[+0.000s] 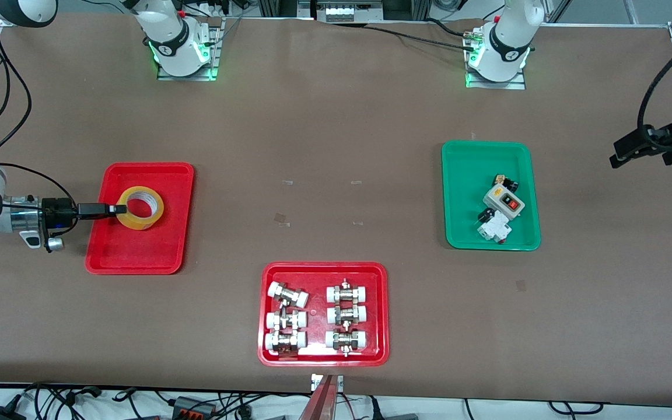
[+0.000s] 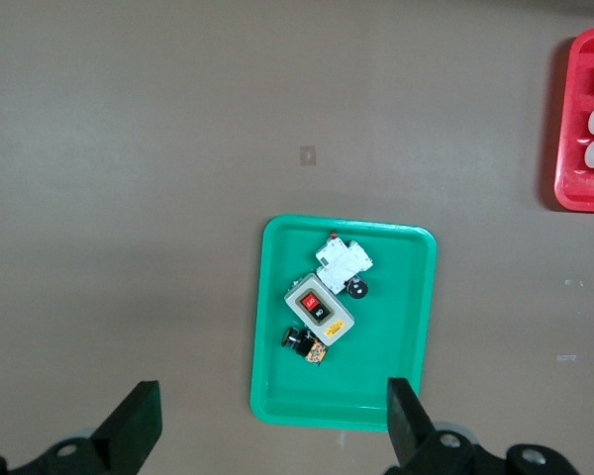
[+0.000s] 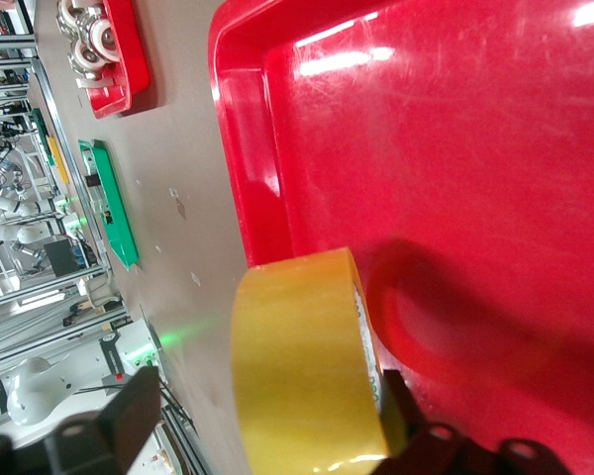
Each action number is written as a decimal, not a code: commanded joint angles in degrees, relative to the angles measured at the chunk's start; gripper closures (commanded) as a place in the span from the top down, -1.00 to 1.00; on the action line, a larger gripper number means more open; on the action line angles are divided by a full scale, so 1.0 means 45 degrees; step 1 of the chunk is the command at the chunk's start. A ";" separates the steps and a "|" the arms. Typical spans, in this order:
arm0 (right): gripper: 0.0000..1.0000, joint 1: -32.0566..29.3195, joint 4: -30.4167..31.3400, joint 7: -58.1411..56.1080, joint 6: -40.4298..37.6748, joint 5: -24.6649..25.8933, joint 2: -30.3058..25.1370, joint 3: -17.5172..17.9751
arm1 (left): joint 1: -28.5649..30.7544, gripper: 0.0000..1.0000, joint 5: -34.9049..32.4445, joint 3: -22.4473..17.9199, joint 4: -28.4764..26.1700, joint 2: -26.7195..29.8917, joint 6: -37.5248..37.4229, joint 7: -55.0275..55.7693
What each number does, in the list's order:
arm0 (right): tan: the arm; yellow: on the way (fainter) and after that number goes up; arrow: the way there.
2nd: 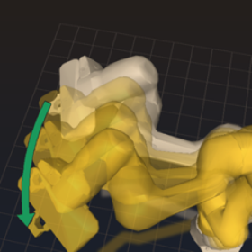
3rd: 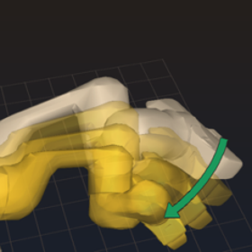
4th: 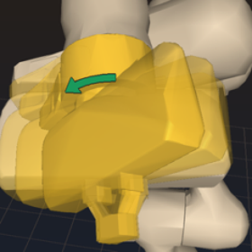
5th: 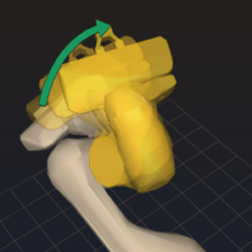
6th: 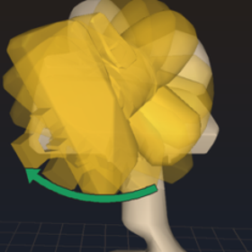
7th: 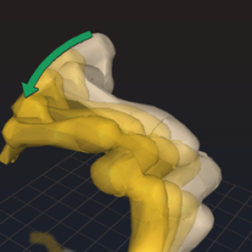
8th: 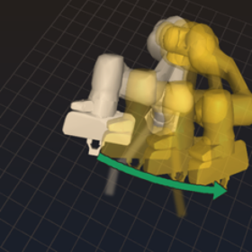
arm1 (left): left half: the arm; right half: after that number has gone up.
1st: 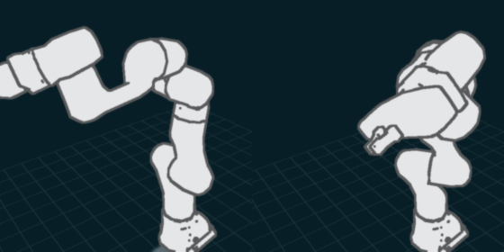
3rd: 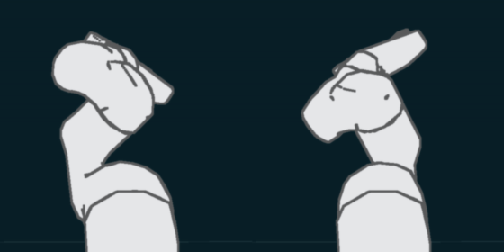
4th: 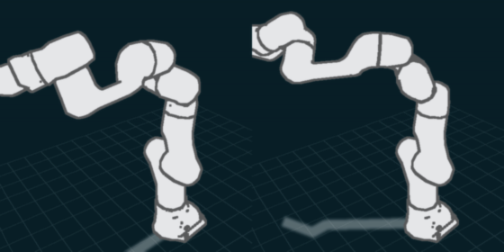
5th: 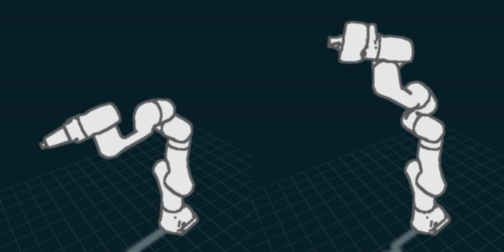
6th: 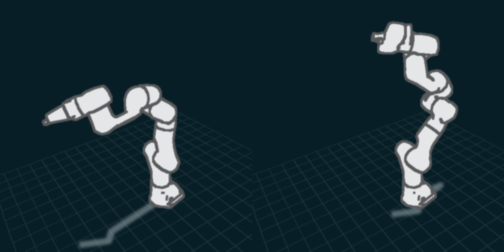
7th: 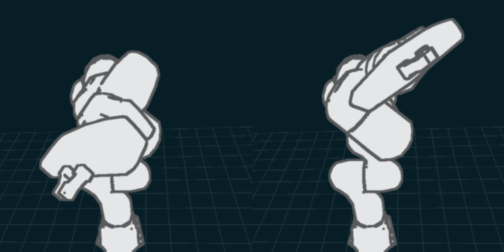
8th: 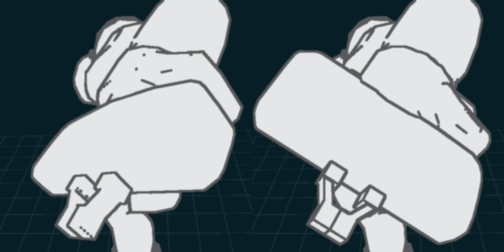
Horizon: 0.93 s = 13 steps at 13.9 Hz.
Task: Left arm passes tape to right arm into tray
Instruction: 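Lower the tape into the empty red tray with the right gripper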
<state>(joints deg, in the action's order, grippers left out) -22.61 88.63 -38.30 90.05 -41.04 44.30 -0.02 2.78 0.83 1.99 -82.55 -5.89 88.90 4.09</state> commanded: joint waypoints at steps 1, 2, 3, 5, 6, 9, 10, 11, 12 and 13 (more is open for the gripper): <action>1.00 -0.0054 -0.0008 0.0015 0.0280 0.0349 -0.0118 0.0181 | -0.0013 1.00 -0.0125 0.0026 0.0572 -0.0117 -0.0517 0.0010; 1.00 0.0082 -0.0008 -0.0063 0.0630 0.0679 -0.0118 0.0181 | -0.0033 1.00 -0.0106 0.0027 0.0572 -0.0136 -0.0518 0.0049; 1.00 0.0238 -0.0008 -0.0161 0.0885 0.0914 -0.0118 0.0181 | -0.0013 1.00 -0.0106 0.0027 0.0572 -0.0137 -0.0556 0.0030; 1.00 0.0648 -0.0008 -0.0162 0.1470 0.1401 -0.0176 0.0181 | 0.0026 1.00 -0.0125 0.0007 0.0552 -0.0117 -0.0693 0.0030; 1.00 0.0785 -0.0047 -0.0162 0.1724 0.1850 -0.0215 0.0181 | -0.0013 1.00 -0.0145 0.0026 0.0572 -0.0117 -0.0752 0.0030; 1.00 0.1214 -0.0125 -0.0142 0.2603 0.3276 -0.0430 0.0220 | -0.0091 1.00 -0.0145 0.0046 0.0572 -0.0078 -0.0830 0.0049; 1.00 0.1274 -0.0125 -0.0161 0.2625 0.3376 -0.0508 0.0200 | -0.0091 1.00 -0.0145 0.0104 0.0591 -0.0078 -0.0985 0.0030; 1.00 0.1294 -0.0125 -0.0142 0.2645 0.3493 -0.0605 0.0200 | -0.0111 1.00 -0.0222 0.0105 0.0591 -0.0078 -0.1083 0.0049; 1.00 0.1352 -0.0164 -0.0103 0.2664 0.3843 -0.0703 0.0219 | -0.0130 1.00 -0.0242 0.0124 0.0591 -0.0078 -0.1084 0.0049; 1.00 0.1372 -0.0223 -0.0084 0.2761 0.4098 -0.0878 0.0239 | -0.0130 1.00 -0.0243 0.0124 0.0591 -0.0097 -0.1084 0.0049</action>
<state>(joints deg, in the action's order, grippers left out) -16.49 87.53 -38.60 102.05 -24.99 42.40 0.77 2.47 0.83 2.32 -81.44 -5.90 85.46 4.10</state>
